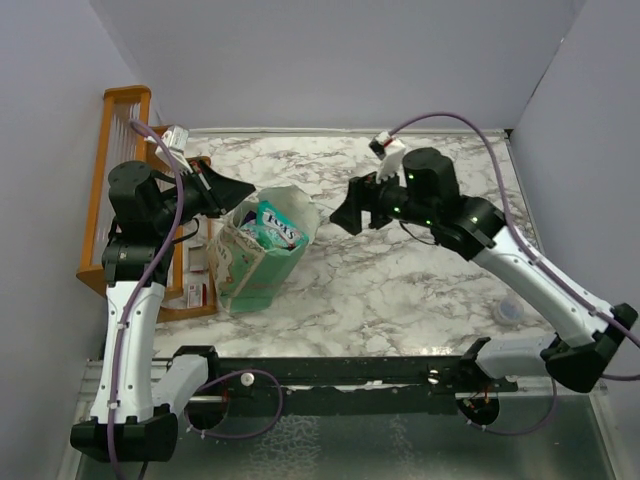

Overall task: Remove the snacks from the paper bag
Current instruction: Adjust the paper bag at the center of the board, then take out the snack from the paper bag.

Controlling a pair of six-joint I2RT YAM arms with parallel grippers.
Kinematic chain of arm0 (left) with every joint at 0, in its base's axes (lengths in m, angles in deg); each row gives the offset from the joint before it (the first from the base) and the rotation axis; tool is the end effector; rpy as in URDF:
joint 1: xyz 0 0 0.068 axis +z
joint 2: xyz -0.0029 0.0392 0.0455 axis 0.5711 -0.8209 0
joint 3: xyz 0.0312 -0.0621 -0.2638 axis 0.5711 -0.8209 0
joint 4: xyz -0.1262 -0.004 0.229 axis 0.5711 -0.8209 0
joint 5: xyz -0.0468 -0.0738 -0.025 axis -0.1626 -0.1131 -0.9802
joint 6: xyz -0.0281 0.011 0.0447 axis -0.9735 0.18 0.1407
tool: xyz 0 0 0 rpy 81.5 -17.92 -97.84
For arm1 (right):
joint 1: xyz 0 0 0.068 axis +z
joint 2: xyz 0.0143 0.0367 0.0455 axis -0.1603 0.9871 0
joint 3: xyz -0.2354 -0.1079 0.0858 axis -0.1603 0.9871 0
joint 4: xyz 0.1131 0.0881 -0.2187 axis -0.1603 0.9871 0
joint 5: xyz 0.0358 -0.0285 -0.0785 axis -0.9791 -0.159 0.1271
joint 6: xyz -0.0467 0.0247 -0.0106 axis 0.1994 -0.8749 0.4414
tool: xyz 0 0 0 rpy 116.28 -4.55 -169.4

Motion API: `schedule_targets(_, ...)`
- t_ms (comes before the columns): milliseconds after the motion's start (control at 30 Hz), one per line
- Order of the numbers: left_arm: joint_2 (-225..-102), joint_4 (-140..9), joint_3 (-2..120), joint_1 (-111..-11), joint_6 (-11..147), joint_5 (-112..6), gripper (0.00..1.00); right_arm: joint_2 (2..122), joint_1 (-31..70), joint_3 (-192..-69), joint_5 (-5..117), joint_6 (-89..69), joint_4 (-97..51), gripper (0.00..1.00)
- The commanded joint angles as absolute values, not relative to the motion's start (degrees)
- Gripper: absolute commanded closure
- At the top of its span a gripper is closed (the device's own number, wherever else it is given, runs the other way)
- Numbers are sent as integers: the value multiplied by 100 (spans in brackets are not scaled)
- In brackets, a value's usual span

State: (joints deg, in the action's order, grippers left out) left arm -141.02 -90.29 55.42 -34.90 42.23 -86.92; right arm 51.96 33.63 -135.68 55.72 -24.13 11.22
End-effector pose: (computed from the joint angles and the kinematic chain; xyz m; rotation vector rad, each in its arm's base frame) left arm 0.1815 -0.0242 0.4351 -0.0028 1.7924 -1.1037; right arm 0.1902 0.1832 0.4183 -0.4880 2.0461 0.8337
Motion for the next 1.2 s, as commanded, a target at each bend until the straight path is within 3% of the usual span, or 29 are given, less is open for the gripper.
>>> schedule_targets(0,-13985,-8224,5557,-3483,4252,-9440,100,5869,3701,-14130,5397,-2505,602,23)
schedule_targets(333,-14254,-7374,5349,-3483,3727,-10027,100,6965,3810,-14069,4696,-2532,-183,22)
schedule_targets(567,-14328,-7558,5260,-3483,3810,-10071,100,7624,4081,-14086,4617,-2543,-730,22)
schedule_targets(833,-14395,-7509,5224,-3481,3632,-10154,100,8380,4411,-14528,4881,-2334,-323,23)
schedule_targets(933,-14548,-7385,5314,-3483,3499,-10178,100,8392,4471,-14382,4989,-2474,-374,32)
schedule_targets(1167,-14871,-6868,5488,-3603,3097,-10236,100,7995,4509,-13691,5006,-2894,-1009,71)
